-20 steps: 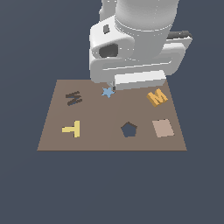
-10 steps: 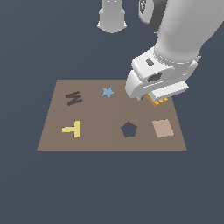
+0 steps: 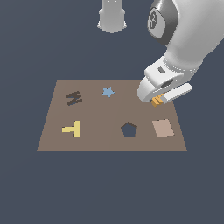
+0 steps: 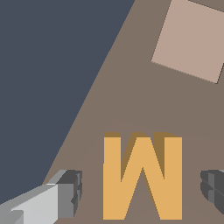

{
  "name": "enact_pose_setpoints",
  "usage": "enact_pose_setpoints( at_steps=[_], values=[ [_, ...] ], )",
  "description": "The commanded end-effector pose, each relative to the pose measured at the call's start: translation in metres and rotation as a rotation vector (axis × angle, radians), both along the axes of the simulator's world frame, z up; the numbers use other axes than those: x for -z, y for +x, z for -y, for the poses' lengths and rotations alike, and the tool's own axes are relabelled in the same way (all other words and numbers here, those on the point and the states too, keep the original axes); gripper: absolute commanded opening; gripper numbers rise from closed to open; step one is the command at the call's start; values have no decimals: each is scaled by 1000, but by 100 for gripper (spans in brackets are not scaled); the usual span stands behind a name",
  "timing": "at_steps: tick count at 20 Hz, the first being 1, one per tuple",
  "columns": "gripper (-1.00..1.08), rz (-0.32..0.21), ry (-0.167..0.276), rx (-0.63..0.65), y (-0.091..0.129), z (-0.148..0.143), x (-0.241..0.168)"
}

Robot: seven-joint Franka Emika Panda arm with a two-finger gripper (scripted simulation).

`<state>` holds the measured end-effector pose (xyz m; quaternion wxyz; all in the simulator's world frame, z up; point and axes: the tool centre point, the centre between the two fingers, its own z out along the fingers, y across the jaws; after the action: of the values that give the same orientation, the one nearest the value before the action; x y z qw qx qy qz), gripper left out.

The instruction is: Insert a designated object into the corresponding slot on a board.

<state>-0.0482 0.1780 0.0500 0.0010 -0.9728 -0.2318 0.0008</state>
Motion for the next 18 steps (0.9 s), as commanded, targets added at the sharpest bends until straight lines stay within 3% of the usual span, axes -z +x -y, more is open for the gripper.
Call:
enact_pose_setpoints(
  at_steps=[1,13,14,18],
  values=[
    [100,2,-1,0,1,1,0],
    [100,2,-1,0,0,1,20],
    [-100,2,-1,0,0,1,20],
    [-100,2,-1,0,0,1,20]
  ],
)
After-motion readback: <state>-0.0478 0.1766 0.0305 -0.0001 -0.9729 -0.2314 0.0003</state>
